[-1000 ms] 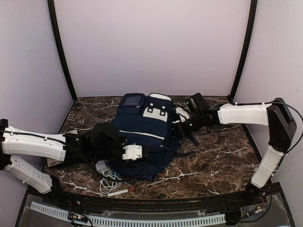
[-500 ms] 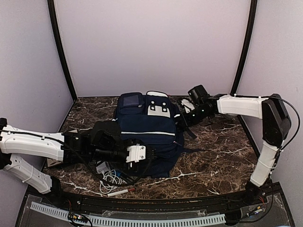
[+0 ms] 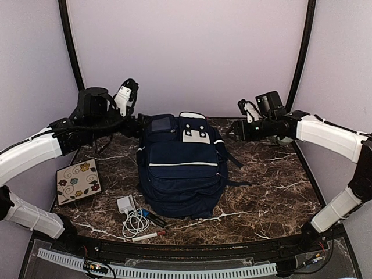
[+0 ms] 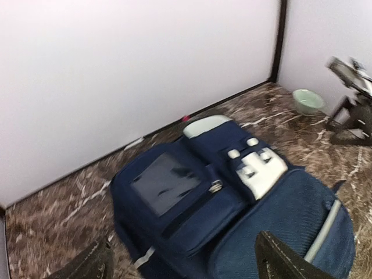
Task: Pack the student bag
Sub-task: Pick up the student bag from the upper front pocket.
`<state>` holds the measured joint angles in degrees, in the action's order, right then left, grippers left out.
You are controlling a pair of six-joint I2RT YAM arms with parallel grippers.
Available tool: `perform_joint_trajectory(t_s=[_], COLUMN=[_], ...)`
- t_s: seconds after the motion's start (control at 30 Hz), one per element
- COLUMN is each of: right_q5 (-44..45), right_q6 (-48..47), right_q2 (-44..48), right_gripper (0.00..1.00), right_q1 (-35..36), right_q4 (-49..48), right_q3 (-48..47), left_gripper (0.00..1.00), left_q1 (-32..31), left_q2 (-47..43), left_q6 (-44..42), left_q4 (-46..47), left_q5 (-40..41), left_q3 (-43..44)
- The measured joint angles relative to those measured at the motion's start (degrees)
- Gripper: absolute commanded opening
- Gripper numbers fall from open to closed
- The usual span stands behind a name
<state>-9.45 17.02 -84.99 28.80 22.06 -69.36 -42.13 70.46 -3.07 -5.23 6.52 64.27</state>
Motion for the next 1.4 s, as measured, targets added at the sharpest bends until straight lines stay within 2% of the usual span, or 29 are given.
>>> perform_joint_trajectory(t_s=[0.07,0.17,0.3,0.33,0.43,0.53,0.6,0.67,0.73,0.8,0.9,1.03,1.2,1.37,1.4], right_q5=[-2.08,-3.48,-5.44,-5.62,-5.55,-5.35,-5.49,-6.25,-7.45,-8.50,-9.29,-9.66,-9.88,-10.51,-10.69], right_q6=[1.22,1.51,1.77,1.99,2.78,3.04,1.90,0.68,-0.52,-1.53,-2.38,-3.08,-3.58,-4.59,-4.68], right_q2=[0.26,0.26,1.20,1.70,2.67,3.13,3.82,5.18,6.56,7.63,8.07,7.28,6.73,6.73,6.78], right_gripper=[0.75,0.73,0.72,0.70,0.54,0.43,0.41,0.42,0.47,0.49,0.48,0.34,0.15,0.00,0.00], right_q1=[2.38,7.45,11.50,11.76,11.82,11.78,11.82,11.82,11.91,12.11,12.24,12.46,12.55,12.83,12.85], right_q4=[0.15,2.40,4.02,4.09,3.82,3.78,3.43,2.67,0.83,-1.81,-5.42,-9.14,-12.90,-13.27,-13.22], right_q3=[2.78,6.36,8.41,8.92,10.62,12.20,13.46,15.54,17.92,20.44,23.04,23.85,23.89,23.91,23.96], left_gripper=[0.91,0.93,0.93,0.93,0.90,0.72,0.69,0.69,0.73,0.78,0.83,0.83,0.77,0.75,0.77], left_q1=[6.64,12.35,14.95,15.10,15.28,14.34,12.33,8.26,3.30,-0.92,-2.78,-1.64,-0.76,-1.20,-1.27], left_q2=[0.92,3.96,8.92,10.21,14.25,18.32,20.70,23.76,27.04,30.34,33.42,35.98,36.04,36.06,36.06], left_q6=[4.66,9.42,12.61,12.52,11.21,8.37,4.50,-2.10,-9.03,-14.84,-18.56,-21.68,-23.43,-24.65,-24.72], left_q4=[-4.04,-7.87,-9.92,-10.19,-11.50,-11.65,-12.20,-14.43,-16.70,-19.10,-21.53,-23.65,-24.85,-25.70,-25.75], left_q5=[-0.24,-3.06,-7.65,-9.05,-15.32,-23.10,-26.84,-29.42,-31.39,-33.62,-35.67,-35.32,-34.73,-37.07,-37.46], left_q3=[0.09,-0.20,-0.37,-0.07,3.72,11.10,16.44,22.51,27.02,29.31,29.55,29.55,29.77,30.53,30.71])
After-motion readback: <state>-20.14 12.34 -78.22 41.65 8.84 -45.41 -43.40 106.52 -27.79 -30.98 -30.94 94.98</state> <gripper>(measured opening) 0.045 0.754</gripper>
